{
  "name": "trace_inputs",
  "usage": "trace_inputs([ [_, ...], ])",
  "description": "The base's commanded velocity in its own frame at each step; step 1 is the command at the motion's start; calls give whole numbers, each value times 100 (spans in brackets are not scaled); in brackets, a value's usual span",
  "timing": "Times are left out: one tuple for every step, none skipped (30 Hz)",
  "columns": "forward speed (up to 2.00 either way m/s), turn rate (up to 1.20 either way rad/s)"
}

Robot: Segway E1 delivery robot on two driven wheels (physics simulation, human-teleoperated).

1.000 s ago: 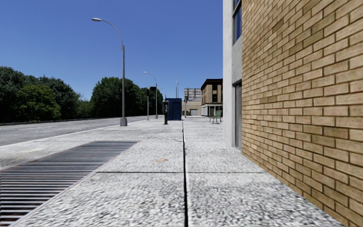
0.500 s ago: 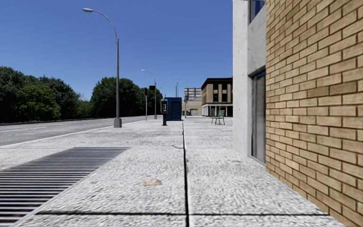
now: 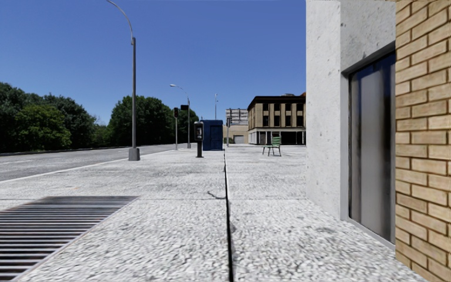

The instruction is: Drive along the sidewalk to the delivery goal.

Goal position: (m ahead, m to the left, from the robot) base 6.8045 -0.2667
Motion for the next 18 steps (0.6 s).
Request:
trace_inputs([
  [200, -12],
  [200, 0],
  [200, 0],
  [200, 0],
  [200, 0],
  [200, 0],
  [200, 0],
  [200, 0],
  [200, 0],
  [200, 0],
  [200, 0],
  [200, 0],
  [200, 0],
  [200, 0],
  [200, 0],
  [200, 0],
  [200, 0],
  [200, 0],
])
